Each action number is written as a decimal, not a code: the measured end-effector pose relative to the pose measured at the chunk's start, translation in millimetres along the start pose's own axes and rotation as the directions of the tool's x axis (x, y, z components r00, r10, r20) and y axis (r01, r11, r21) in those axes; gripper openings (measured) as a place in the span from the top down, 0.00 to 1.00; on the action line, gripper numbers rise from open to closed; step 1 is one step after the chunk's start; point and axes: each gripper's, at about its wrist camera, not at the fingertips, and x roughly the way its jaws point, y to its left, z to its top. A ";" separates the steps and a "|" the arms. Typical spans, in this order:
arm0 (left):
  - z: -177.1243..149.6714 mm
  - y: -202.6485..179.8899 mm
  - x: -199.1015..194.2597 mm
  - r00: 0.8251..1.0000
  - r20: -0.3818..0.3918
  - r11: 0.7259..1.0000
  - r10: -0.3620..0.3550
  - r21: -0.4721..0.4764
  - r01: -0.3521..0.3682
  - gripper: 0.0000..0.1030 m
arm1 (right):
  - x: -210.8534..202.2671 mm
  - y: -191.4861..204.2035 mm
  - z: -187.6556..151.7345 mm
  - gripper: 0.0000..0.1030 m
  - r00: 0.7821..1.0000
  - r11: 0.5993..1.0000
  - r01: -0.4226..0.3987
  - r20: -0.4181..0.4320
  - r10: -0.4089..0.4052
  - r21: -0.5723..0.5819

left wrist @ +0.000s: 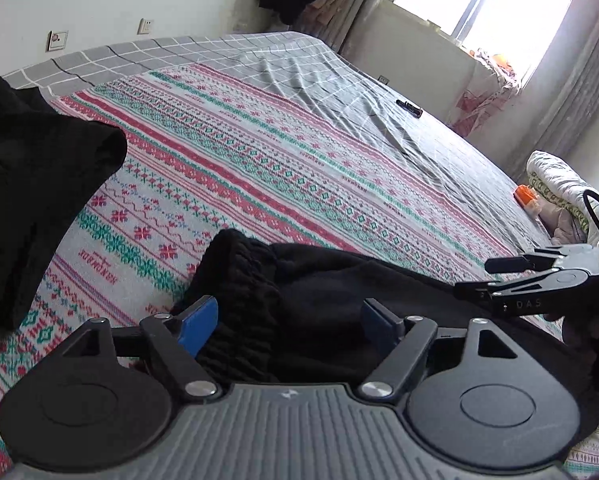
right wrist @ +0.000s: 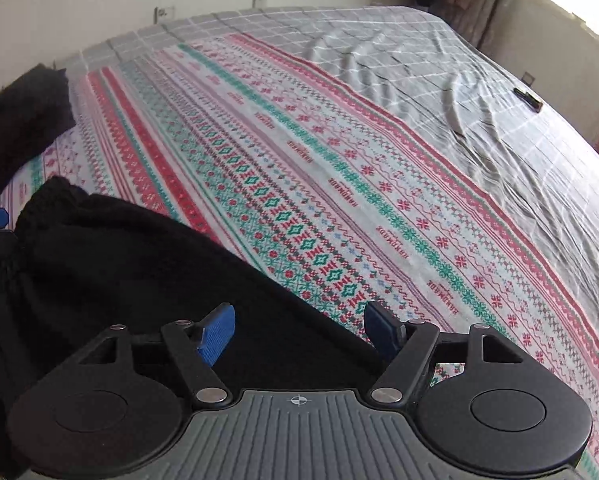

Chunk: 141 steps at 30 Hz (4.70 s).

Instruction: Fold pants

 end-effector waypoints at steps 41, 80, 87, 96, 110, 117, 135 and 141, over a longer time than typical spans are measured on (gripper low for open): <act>-13.6 -14.6 -16.5 0.990 -0.136 0.999 0.041 -0.003 -0.042 0.01 | -96.5 60.7 -9.5 0.94 0.977 0.979 0.204 0.065 -0.204 0.016; -131.8 19.9 -139.1 0.973 -0.152 0.971 -0.171 0.140 0.193 0.00 | -190.9 170.6 -221.4 0.39 0.990 0.920 0.036 0.108 -0.085 0.391; -129.9 33.9 -123.6 0.967 -0.127 0.976 -0.219 -0.048 0.215 0.00 | -182.7 97.9 -232.9 0.39 0.985 0.780 0.095 0.056 -0.164 0.619; -129.7 29.2 -115.0 0.981 -0.040 0.974 -0.192 -0.131 0.186 0.13 | -138.4 39.9 -237.5 0.39 0.977 0.633 0.141 -0.005 -0.211 0.761; -115.5 36.4 -121.7 0.998 0.031 0.980 -0.052 -0.193 0.057 0.52 | -128.4 27.0 -256.8 0.97 0.969 0.593 0.170 -0.023 -0.247 0.787; -71.2 34.9 -130.7 0.994 0.060 0.983 -0.096 -0.149 0.104 0.55 | -198.9 29.5 -255.3 0.98 0.924 0.576 0.108 0.131 -0.358 0.811; -75.7 89.3 -133.5 0.989 -0.138 0.996 -0.044 -0.084 0.033 0.55 | -256.2 132.6 -273.8 0.98 0.961 0.765 0.048 0.180 -0.211 0.643; -90.1 97.4 -135.6 0.982 -0.186 0.998 -0.025 -0.060 0.014 0.55 | -230.8 142.2 -297.8 0.98 0.988 0.764 0.036 0.091 -0.123 0.644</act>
